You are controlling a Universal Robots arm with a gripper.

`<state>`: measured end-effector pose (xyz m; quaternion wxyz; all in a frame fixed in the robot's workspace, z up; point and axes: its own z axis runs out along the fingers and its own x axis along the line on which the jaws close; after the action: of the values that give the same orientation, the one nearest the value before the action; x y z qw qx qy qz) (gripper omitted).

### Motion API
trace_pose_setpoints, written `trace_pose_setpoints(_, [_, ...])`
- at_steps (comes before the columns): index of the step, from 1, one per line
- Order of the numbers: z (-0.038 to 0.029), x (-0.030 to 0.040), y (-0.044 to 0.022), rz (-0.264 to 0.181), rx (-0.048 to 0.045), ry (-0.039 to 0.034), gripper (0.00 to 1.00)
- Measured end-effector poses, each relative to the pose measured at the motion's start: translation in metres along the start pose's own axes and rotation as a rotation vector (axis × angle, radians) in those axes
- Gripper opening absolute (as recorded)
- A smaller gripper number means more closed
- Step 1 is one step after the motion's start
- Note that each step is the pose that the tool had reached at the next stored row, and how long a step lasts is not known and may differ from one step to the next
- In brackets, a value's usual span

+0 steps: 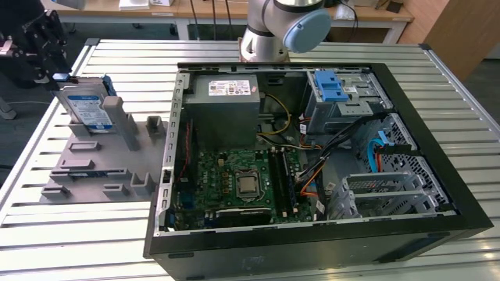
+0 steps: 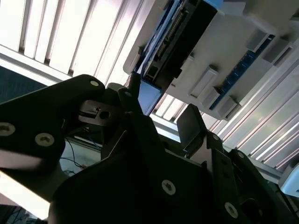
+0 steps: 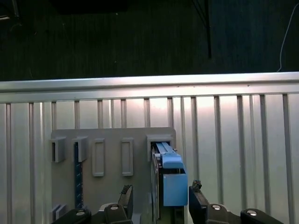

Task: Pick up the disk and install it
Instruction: 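Pick up the disk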

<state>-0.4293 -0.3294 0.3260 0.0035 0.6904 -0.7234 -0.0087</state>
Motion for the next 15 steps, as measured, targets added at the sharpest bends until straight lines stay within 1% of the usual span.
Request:
trace_pose_setpoints(6, [0.0089,-0.0004,0.0019,0.0,0.0035,-0.0002,0.59])
trace_pose_setpoints(10, [0.0121,-0.0024,0.0021,0.0,0.0034,-0.0002,0.59])
trace_pose_setpoints(13, [0.0149,-0.0025,0.0029,-0.001,0.0035,-0.0003,0.59])
trace_pose_setpoints(15, [0.0172,-0.0025,0.0035,-0.002,0.0036,-0.0016,0.59])
